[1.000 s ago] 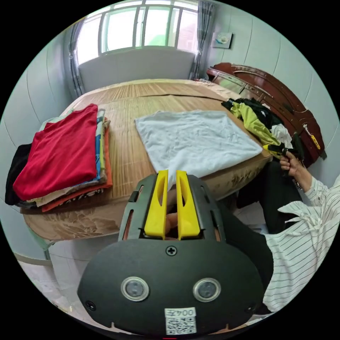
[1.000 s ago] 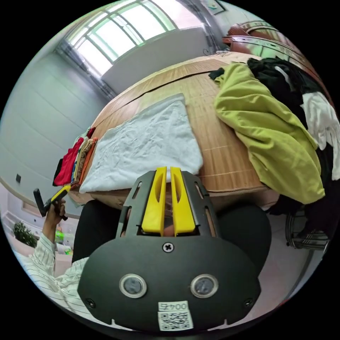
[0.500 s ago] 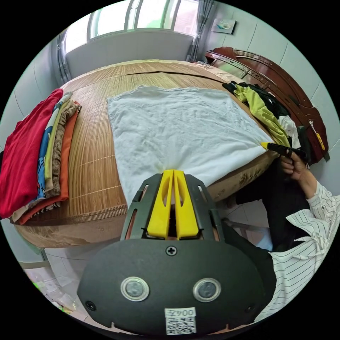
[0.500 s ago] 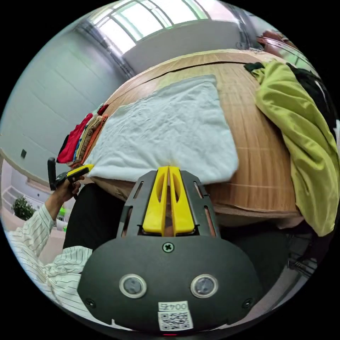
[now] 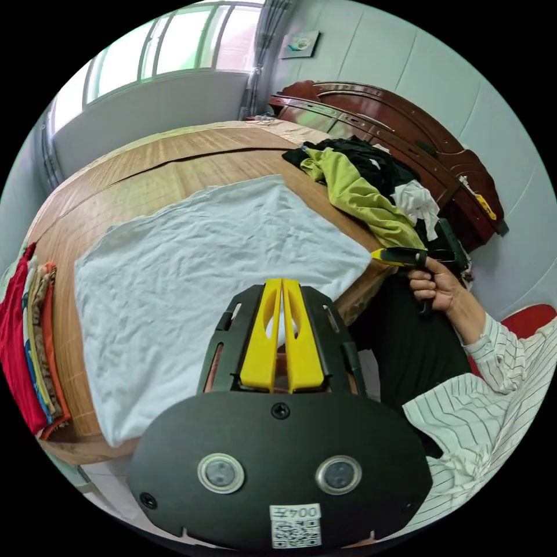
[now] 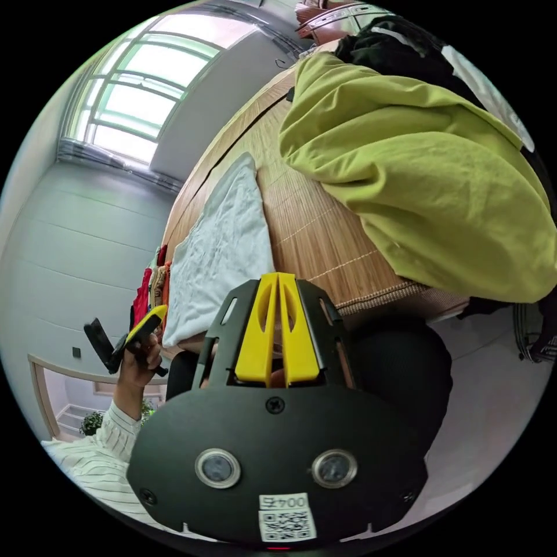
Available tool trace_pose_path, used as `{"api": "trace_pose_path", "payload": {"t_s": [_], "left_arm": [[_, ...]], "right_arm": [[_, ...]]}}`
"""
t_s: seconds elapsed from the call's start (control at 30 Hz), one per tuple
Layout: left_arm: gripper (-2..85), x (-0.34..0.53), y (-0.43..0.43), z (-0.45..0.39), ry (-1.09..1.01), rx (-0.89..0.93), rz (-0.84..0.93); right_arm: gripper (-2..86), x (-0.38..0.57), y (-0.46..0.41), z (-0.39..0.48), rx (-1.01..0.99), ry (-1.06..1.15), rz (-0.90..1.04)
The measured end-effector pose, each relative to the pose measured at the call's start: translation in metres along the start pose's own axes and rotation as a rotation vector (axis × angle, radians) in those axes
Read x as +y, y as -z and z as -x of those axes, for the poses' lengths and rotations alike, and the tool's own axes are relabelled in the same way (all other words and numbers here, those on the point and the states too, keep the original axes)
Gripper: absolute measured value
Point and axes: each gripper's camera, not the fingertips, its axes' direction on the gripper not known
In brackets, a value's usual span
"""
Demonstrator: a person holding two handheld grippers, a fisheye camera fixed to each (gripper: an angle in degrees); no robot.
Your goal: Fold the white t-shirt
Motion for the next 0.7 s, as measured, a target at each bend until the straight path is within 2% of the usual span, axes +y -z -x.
{"api": "trace_pose_path", "payload": {"t_s": [0.1,0.27,0.43,0.53,0.63,0.7], "left_arm": [[0.2,-0.052,-0.048,-0.044,-0.025,0.072,0.041],[0.4,-0.114,-0.126,-0.061,0.104,0.186,0.128],[0.2,-0.117,-0.195,-0.056,0.120,0.078,0.273],[0.2,-0.103,-0.204,-0.038,0.189,0.160,0.188],[0.2,-0.098,-0.213,-0.029,0.207,0.200,0.167],[0.3,-0.097,-0.218,-0.029,0.204,0.203,0.166]], "right_arm": [[-0.6,0.007,-0.004,0.017,-0.027,0.100,-0.029],[-0.4,0.028,-0.011,0.046,0.006,0.288,-0.090],[1.9,0.036,-0.017,0.071,0.106,0.437,-0.062],[6.1,0.036,-0.017,0.083,0.122,0.535,0.001],[7.8,0.026,-0.017,0.097,0.086,0.708,0.155],[8.4,0.017,-0.018,0.107,0.135,0.875,0.246]]}}
